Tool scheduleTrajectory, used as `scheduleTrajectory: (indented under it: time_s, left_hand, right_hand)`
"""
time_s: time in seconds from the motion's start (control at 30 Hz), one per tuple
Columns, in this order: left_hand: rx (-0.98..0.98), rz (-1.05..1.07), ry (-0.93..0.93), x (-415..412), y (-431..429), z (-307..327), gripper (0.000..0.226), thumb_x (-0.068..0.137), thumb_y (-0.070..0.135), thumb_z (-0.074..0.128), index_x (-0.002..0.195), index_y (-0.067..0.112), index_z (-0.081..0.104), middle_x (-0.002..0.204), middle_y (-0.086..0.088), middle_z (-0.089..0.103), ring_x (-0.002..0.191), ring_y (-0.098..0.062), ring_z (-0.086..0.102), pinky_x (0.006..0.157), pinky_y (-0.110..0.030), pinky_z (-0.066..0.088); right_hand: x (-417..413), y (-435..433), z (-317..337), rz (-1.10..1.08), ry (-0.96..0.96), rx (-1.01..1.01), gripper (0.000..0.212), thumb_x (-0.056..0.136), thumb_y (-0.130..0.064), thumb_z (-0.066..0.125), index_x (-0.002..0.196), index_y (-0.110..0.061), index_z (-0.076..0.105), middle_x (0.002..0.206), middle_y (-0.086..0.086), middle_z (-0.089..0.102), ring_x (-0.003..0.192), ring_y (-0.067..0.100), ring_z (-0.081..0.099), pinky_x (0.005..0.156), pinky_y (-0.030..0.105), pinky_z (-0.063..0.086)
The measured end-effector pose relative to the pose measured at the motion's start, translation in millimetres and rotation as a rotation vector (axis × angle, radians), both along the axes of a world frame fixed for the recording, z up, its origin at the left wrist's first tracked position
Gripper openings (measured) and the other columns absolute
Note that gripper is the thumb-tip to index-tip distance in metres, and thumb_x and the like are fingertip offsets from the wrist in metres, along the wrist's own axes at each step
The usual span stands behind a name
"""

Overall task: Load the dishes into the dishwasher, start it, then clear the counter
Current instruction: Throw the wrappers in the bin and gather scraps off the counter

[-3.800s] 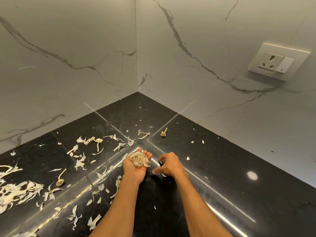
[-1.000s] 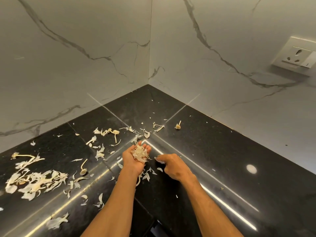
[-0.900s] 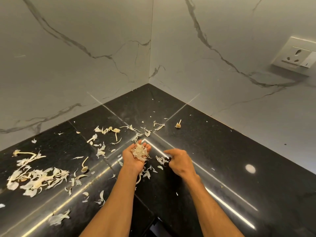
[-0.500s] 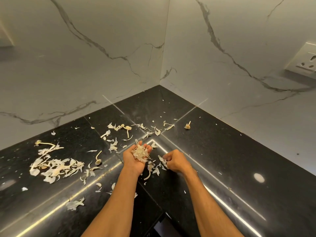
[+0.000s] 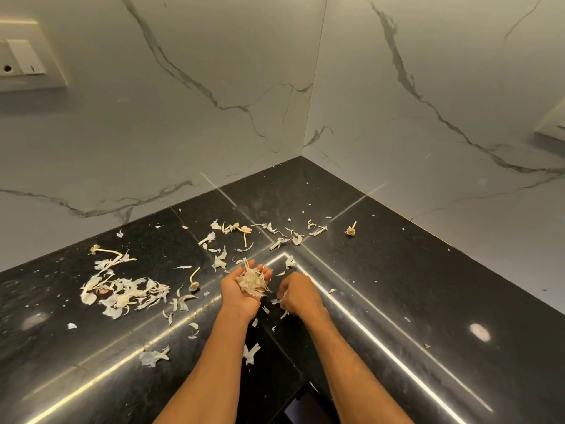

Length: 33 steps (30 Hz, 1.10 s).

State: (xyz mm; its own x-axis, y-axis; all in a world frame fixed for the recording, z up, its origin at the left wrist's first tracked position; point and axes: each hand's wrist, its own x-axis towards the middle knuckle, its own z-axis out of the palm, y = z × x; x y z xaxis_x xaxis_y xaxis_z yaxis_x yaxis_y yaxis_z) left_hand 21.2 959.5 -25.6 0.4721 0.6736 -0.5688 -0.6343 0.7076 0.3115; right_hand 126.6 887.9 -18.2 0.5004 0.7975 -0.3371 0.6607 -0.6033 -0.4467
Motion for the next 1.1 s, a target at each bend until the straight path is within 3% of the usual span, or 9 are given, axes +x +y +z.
scheduleTrajectory:
  time_s: [0.13, 0.3, 0.37, 0.53, 0.63, 0.73, 0.87, 1.03, 1.1]
  left_hand:
    - [-0.032, 0.007, -0.010, -0.2, -0.9, -8.3, 0.029, 0.099, 0.016, 0.034, 0.100, -0.002, 0.056, 0.094, -0.021, 0.057, 0.085, -0.034, 0.059, 0.069, -0.044, 0.058]
    - [-0.074, 0.020, -0.027, 8.7, -6.1, -8.2, 0.028, 0.099, 0.015, 0.036, 0.095, -0.002, 0.058, 0.091, -0.022, 0.058, 0.085, -0.034, 0.058, 0.085, -0.045, 0.049]
    - [-0.063, -0.012, -0.023, 14.0, -7.9, -7.2, 0.028, 0.099, 0.016, 0.037, 0.093, -0.001, 0.059, 0.088, -0.020, 0.059, 0.082, -0.033, 0.058, 0.081, -0.043, 0.048]
    - [-0.062, -0.104, 0.006, 28.7, -13.5, -10.1, 0.027, 0.098, 0.021, 0.040, 0.092, 0.007, 0.063, 0.078, -0.011, 0.064, 0.056, -0.022, 0.062, 0.042, -0.023, 0.048]
    - [-0.029, -0.123, 0.024, 39.2, -16.3, -7.9, 0.032, 0.098, 0.020, 0.037, 0.085, 0.006, 0.063, 0.069, -0.008, 0.064, 0.054, -0.019, 0.062, 0.045, -0.022, 0.048]
    - [-0.022, -0.109, 0.010, 48.4, -16.1, -5.2, 0.036, 0.099, 0.018, 0.035, 0.080, 0.005, 0.063, 0.058, -0.007, 0.064, 0.048, -0.016, 0.063, 0.043, -0.020, 0.050]
    - [-0.031, -0.097, -0.018, 65.0, -8.6, -3.1, 0.030, 0.095, 0.017, 0.037, 0.089, 0.005, 0.065, 0.073, -0.010, 0.071, 0.063, -0.021, 0.069, 0.055, -0.026, 0.055]
    - [-0.048, -0.074, -0.110, 93.8, 7.2, -4.6, 0.024, 0.095, 0.014, 0.038, 0.093, 0.004, 0.060, 0.095, -0.019, 0.063, 0.085, -0.033, 0.062, 0.062, -0.039, 0.060]
    - [-0.074, -0.069, -0.116, 101.3, 13.0, -2.5, 0.022, 0.095, 0.012, 0.038, 0.089, 0.003, 0.058, 0.095, -0.022, 0.060, 0.083, -0.035, 0.061, 0.058, -0.041, 0.060]
  right_hand:
    - [8.1, -3.7, -0.1, -0.149, 0.083, 0.032, 0.020, 0.076, 0.000, 0.059, 0.074, -0.011, 0.076, 0.084, 0.013, 0.074, 0.082, 0.028, 0.072, 0.076, 0.039, 0.061]
    - [19.1, -9.2, 21.4, -0.398, 0.774, 0.196, 0.011, 0.077, 0.016, 0.068, 0.082, 0.007, 0.071, 0.076, 0.013, 0.070, 0.065, 0.018, 0.068, 0.062, 0.029, 0.061]
    - [17.8, -4.3, 29.6, -0.392, 0.855, 0.271, 0.012, 0.075, 0.017, 0.070, 0.084, 0.009, 0.071, 0.077, 0.012, 0.071, 0.069, 0.019, 0.069, 0.064, 0.030, 0.062]
    - [4.5, 12.6, 37.3, -0.266, 0.617, 0.241, 0.015, 0.072, 0.012, 0.070, 0.084, 0.004, 0.074, 0.066, 0.008, 0.068, 0.056, 0.017, 0.064, 0.063, 0.029, 0.059]
    - [2.0, 21.0, 36.6, -0.182, 0.356, 0.223, 0.014, 0.071, 0.006, 0.069, 0.075, -0.007, 0.076, 0.066, 0.005, 0.071, 0.060, 0.015, 0.068, 0.065, 0.031, 0.061]
    - [5.7, 25.5, 42.8, -0.095, 0.232, 0.181, 0.013, 0.074, -0.004, 0.070, 0.081, -0.013, 0.075, 0.074, 0.003, 0.073, 0.062, 0.010, 0.069, 0.062, 0.029, 0.061]
    - [29.9, 32.4, 57.5, -0.022, 0.086, 0.188, 0.021, 0.074, -0.025, 0.074, 0.094, -0.026, 0.076, 0.098, -0.002, 0.073, 0.090, 0.014, 0.069, 0.074, 0.029, 0.056]
    - [79.0, 38.2, 75.1, -0.161, 0.120, 0.358, 0.004, 0.079, -0.029, 0.072, 0.078, -0.028, 0.076, 0.075, -0.010, 0.073, 0.069, 0.009, 0.070, 0.070, 0.035, 0.061]
    - [113.4, 36.1, 64.9, -0.329, 0.152, 0.404, 0.014, 0.079, -0.018, 0.067, 0.072, -0.030, 0.070, 0.074, -0.009, 0.071, 0.064, 0.015, 0.071, 0.066, 0.039, 0.062]
